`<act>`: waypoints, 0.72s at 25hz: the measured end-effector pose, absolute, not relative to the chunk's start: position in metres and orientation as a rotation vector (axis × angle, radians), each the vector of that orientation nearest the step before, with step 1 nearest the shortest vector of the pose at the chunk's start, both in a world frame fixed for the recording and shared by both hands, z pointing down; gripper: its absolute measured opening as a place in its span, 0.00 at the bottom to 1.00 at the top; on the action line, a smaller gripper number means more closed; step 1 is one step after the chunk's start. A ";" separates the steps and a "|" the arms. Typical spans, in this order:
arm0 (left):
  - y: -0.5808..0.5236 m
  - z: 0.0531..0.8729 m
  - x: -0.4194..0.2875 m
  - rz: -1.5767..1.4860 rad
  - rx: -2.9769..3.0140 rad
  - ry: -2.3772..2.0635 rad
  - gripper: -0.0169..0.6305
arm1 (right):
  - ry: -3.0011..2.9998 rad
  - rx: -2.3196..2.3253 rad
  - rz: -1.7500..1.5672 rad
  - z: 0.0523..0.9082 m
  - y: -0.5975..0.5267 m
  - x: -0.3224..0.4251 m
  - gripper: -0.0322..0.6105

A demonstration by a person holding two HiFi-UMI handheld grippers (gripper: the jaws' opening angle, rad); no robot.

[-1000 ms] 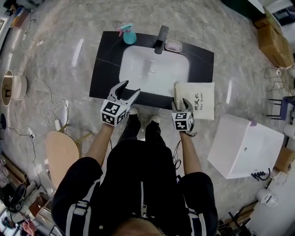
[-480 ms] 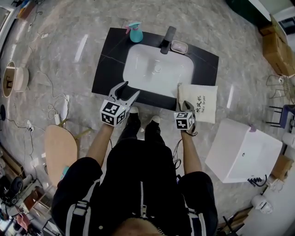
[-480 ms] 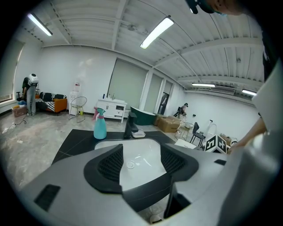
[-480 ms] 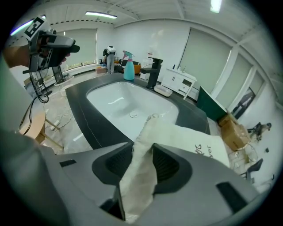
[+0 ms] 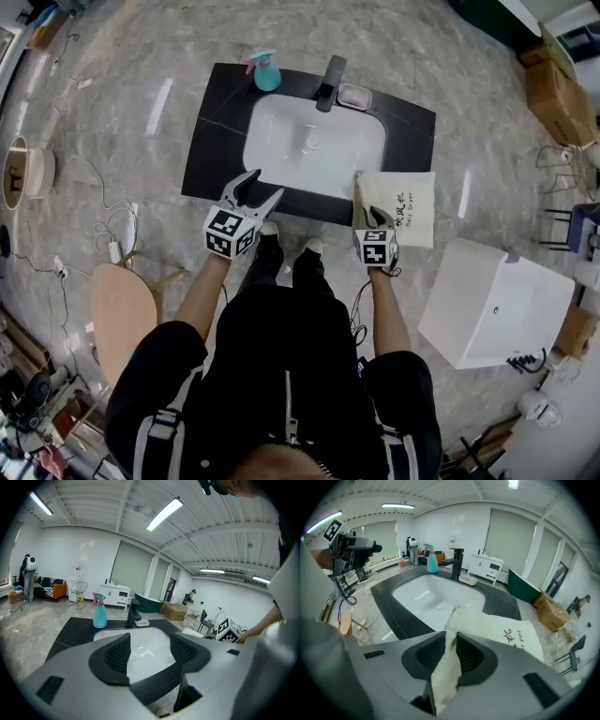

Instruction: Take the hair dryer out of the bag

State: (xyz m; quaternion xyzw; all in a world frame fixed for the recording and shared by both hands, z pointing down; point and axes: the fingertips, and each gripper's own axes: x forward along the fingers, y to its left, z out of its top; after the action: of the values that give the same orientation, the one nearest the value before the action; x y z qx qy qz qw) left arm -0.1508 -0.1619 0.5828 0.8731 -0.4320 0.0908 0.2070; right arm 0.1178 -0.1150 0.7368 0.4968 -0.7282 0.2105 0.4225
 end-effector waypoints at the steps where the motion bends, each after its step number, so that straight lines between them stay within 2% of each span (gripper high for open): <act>1: -0.162 0.583 -0.148 0.254 2.436 -1.196 0.44 | -1.832 1.253 0.529 0.733 -0.116 0.119 0.18; 18: -0.174 0.587 -0.096 0.274 2.508 -1.030 0.44 | -1.956 1.408 0.586 0.667 -0.130 0.146 0.16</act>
State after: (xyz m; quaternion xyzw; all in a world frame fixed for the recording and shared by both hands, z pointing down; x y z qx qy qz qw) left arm -0.0957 -0.1737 0.5866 0.9004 -0.3699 0.0984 0.2069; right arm 0.1456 -0.1298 0.6668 0.5368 -0.7459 0.2236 0.3248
